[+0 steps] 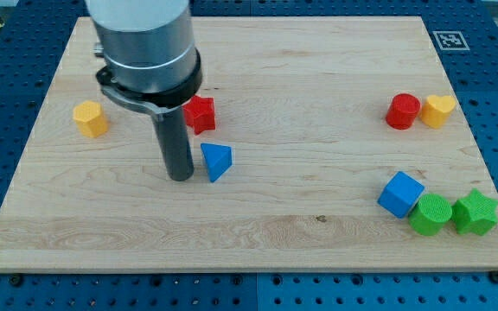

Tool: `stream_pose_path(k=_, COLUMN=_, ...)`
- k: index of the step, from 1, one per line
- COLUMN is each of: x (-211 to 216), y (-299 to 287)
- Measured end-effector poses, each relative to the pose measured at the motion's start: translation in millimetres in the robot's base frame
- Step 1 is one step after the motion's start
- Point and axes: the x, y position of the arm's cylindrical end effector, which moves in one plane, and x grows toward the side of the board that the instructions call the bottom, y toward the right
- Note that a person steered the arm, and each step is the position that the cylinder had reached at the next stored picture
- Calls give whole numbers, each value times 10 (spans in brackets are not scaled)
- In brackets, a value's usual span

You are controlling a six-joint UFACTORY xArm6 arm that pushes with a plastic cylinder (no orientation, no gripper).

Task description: Slide the blue triangle closer to the blue cube

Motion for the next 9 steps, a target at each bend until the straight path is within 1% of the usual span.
stream_pose_path(k=1, x=0, y=-57)
stream_pose_path(k=2, x=-150, y=-64)
stream_pose_path(k=3, x=-160, y=-64)
stream_pose_path(k=4, x=-131, y=119)
stream_pose_path(k=9, x=-131, y=2106)
